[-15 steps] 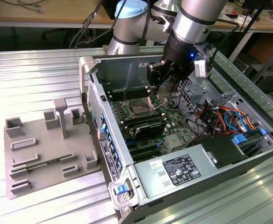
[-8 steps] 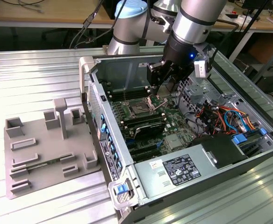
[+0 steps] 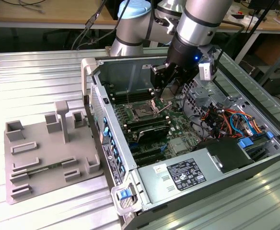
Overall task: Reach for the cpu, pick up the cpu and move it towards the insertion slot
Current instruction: 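Pick up the cpu and move it towards the insertion slot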
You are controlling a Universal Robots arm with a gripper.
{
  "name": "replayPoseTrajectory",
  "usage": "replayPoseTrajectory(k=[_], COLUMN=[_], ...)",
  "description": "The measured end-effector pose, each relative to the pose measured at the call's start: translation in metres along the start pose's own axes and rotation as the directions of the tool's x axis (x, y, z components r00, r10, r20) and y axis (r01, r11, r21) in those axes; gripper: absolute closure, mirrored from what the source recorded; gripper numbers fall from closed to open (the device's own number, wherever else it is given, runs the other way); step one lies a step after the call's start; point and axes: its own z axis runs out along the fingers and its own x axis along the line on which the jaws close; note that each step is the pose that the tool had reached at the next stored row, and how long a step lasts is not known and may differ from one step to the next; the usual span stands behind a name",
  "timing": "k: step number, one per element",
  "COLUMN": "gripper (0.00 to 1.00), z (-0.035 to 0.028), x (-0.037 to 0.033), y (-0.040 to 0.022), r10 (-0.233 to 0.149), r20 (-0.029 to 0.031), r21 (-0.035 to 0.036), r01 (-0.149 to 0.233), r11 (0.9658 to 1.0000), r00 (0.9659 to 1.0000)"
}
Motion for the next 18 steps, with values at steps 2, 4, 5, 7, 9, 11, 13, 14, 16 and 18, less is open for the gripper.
replayPoseTrajectory(k=[2, 4, 5, 7, 9, 11, 13, 14, 16, 18], gripper=[0.45, 0.45, 0.45, 0.45, 0.45, 0.45, 0.45, 0.45, 0.45, 0.45], z=[0.0006, 0.0013, 0.0014, 0.0018, 0.0025, 0.0028, 0.0031, 0.0033, 0.0035, 0.0037], x=[0.0000, 0.0000, 0.0000, 0.0000, 0.0000, -0.0001, -0.0001, -0.0001, -0.0001, -0.0001], y=[0.0000, -0.0001, -0.0001, -0.0001, 0.0000, 0.0001, 0.0005, 0.0010, 0.0017, 0.0024], r10=[0.000, 0.000, 0.000, 0.000, 0.000, 0.000, 0.000, 0.000, 0.000, 0.000], r20=[0.0000, 0.0000, 0.0000, 0.0000, 0.0000, 0.0001, 0.0002, 0.0001, 0.0001, 0.0000], r21=[0.0000, 0.0000, 0.0000, -0.0001, -0.0001, -0.0002, -0.0002, -0.0001, -0.0001, -0.0001], r01=[0.000, 0.000, 0.000, 0.000, 0.000, 0.000, 0.000, 0.000, 0.000, 0.000], r11=[1.0000, 1.0000, 1.0000, 1.0000, 1.0000, 1.0000, 1.0000, 1.0000, 1.0000, 1.0000], r00=[1.0000, 1.0000, 1.0000, 1.0000, 1.0000, 1.0000, 1.0000, 1.0000, 1.0000, 1.0000])
